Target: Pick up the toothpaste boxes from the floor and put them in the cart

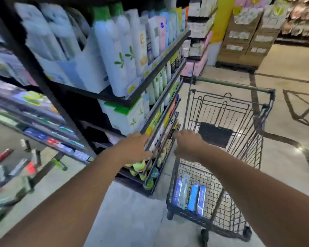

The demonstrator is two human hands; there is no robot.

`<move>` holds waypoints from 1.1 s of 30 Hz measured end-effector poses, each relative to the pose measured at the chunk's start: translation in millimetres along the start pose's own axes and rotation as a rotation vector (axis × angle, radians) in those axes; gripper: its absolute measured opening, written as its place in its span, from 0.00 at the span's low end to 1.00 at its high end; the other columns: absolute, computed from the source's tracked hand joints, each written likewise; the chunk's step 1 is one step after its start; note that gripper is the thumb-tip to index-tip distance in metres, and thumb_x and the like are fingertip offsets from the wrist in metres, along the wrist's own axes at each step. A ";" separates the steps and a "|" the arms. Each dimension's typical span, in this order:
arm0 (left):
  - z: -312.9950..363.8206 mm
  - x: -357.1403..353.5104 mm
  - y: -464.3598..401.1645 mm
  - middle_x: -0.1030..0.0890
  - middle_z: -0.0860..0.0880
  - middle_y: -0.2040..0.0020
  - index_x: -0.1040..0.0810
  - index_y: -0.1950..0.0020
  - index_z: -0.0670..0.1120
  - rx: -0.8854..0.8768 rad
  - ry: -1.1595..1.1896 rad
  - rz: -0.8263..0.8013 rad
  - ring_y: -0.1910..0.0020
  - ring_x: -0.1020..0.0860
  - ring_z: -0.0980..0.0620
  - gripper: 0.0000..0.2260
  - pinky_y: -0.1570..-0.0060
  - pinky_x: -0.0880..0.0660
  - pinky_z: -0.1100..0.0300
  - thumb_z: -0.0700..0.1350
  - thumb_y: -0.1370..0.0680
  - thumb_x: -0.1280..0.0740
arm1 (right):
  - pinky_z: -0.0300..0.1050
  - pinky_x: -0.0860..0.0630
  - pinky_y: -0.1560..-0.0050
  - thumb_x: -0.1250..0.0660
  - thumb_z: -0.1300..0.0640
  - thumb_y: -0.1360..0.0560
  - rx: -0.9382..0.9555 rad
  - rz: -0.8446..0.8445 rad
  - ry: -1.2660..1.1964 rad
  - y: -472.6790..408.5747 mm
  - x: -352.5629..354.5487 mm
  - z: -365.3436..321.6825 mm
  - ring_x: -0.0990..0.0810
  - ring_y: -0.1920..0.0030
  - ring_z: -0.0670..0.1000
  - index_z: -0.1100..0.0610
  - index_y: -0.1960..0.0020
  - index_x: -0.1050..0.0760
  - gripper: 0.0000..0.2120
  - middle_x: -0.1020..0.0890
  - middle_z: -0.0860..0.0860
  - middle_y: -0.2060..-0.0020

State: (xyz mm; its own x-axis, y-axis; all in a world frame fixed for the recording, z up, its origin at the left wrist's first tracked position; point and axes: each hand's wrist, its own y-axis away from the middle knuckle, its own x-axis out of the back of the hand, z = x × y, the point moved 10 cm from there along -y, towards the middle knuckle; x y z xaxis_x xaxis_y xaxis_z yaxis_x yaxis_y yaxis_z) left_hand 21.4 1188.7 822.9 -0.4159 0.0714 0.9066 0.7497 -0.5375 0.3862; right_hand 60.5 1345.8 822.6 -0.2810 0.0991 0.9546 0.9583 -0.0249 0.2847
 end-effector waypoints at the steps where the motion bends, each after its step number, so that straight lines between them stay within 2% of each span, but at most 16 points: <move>1: -25.5 -2.7 19.3 0.35 0.45 0.29 0.43 0.22 0.49 0.037 0.017 0.016 0.29 0.35 0.41 0.32 0.35 0.32 0.45 0.60 0.23 0.38 | 0.61 0.39 0.30 0.35 0.48 0.24 0.038 -0.004 0.018 -2.6 -0.6 -29.8 0.38 0.28 0.62 0.56 0.24 0.41 0.32 0.36 0.60 0.28; 3: -80.1 -7.3 61.8 0.37 0.43 0.27 0.43 0.22 0.49 0.129 0.070 0.054 0.29 0.37 0.42 0.32 0.34 0.33 0.48 0.57 0.22 0.37 | 0.61 0.38 0.30 0.34 0.46 0.24 0.116 -0.009 0.056 -5.8 -3.0 -92.7 0.38 0.28 0.62 0.56 0.24 0.41 0.33 0.37 0.59 0.27; 7: -192.1 -18.5 160.5 0.31 0.43 0.30 0.37 0.25 0.48 0.313 0.128 0.101 0.31 0.32 0.43 0.27 0.35 0.31 0.51 0.56 0.22 0.36 | 0.58 0.34 0.34 0.36 0.43 0.24 0.298 0.008 0.135 -3.9 -14.8 -220.6 0.34 0.32 0.62 0.55 0.26 0.39 0.31 0.32 0.57 0.32; 10: -266.3 -38.6 238.5 0.34 0.44 0.27 0.41 0.23 0.49 0.461 0.104 0.094 0.29 0.34 0.43 0.30 0.33 0.34 0.50 0.58 0.22 0.37 | 0.58 0.33 0.35 0.36 0.45 0.25 0.419 0.018 0.148 -1.6 -27.3 -308.8 0.33 0.33 0.62 0.56 0.28 0.36 0.29 0.30 0.57 0.33; 13: -326.1 -60.2 307.6 0.34 0.44 0.28 0.41 0.23 0.50 0.626 0.116 0.108 0.30 0.33 0.42 0.31 0.36 0.33 0.52 0.57 0.22 0.36 | 0.55 0.34 0.34 0.35 0.47 0.25 0.519 -0.017 0.141 -0.1 -40.5 -392.2 0.33 0.33 0.61 0.55 0.31 0.35 0.26 0.30 0.57 0.36; 15: -358.3 -72.8 344.9 0.32 0.44 0.30 0.37 0.25 0.49 0.718 0.148 0.102 0.32 0.31 0.42 0.28 0.38 0.30 0.50 0.57 0.22 0.36 | 0.53 0.33 0.39 0.34 0.47 0.27 0.579 -0.023 0.170 -1.4 -45.9 -443.6 0.31 0.36 0.60 0.55 0.38 0.32 0.21 0.29 0.56 0.40; 17: -389.7 -85.2 372.2 0.32 0.43 0.30 0.38 0.25 0.48 0.777 0.179 0.090 0.32 0.31 0.42 0.28 0.37 0.30 0.50 0.57 0.22 0.37 | 0.52 0.32 0.41 0.34 0.46 0.27 0.649 -0.036 0.210 -9.1 -52.0 -493.4 0.30 0.36 0.59 0.55 0.38 0.32 0.21 0.28 0.55 0.40; 21: -455.2 -98.6 402.5 0.31 0.43 0.31 0.42 0.22 0.52 0.881 0.247 0.110 0.33 0.30 0.42 0.31 0.37 0.30 0.47 0.57 0.22 0.36 | 0.52 0.27 0.42 0.35 0.45 0.27 0.796 -0.039 0.237 -38.6 -61.0 -582.6 0.28 0.37 0.59 0.54 0.36 0.32 0.23 0.28 0.55 0.40; 24: -508.5 -98.3 409.4 0.33 0.44 0.29 0.40 0.24 0.52 0.979 0.266 0.101 0.32 0.32 0.42 0.29 0.39 0.31 0.49 0.58 0.22 0.37 | 0.54 0.28 0.41 0.35 0.45 0.25 0.870 -0.066 0.274 -71.6 -71.4 -639.3 0.30 0.36 0.60 0.56 0.31 0.35 0.27 0.28 0.56 0.39; 27: -558.2 -93.3 404.5 0.32 0.44 0.31 0.39 0.24 0.54 1.031 0.310 0.095 0.33 0.31 0.43 0.28 0.43 0.31 0.52 0.59 0.22 0.37 | 0.51 0.29 0.46 0.34 0.46 0.26 0.926 -0.056 0.282 -110.4 -66.6 -690.9 0.29 0.39 0.59 0.56 0.40 0.33 0.20 0.27 0.55 0.42; 31: -621.9 -84.6 398.5 0.32 0.44 0.30 0.39 0.24 0.52 1.100 0.372 0.088 0.32 0.32 0.42 0.29 0.38 0.31 0.50 0.59 0.22 0.37 | 0.53 0.30 0.40 0.35 0.45 0.26 0.965 -0.076 0.318 -163.2 -54.7 -752.7 0.30 0.37 0.59 0.55 0.34 0.33 0.24 0.28 0.55 0.39; 33: -655.4 -78.2 395.7 0.32 0.43 0.30 0.39 0.24 0.50 1.127 0.379 0.102 0.31 0.33 0.41 0.30 0.36 0.31 0.48 0.58 0.23 0.37 | 0.54 0.30 0.39 0.35 0.46 0.26 0.993 -0.081 0.320 -189.4 -51.0 -784.8 0.30 0.38 0.59 0.55 0.34 0.32 0.23 0.28 0.55 0.39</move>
State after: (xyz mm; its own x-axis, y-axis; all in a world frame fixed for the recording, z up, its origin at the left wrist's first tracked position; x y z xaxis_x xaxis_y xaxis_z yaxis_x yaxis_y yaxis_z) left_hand 13.1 419.8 793.4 -0.3115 -0.2834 0.9070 0.7390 0.5278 0.4187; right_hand -147.5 564.8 789.0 -0.2081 -0.2077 0.9558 0.5073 0.8125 0.2871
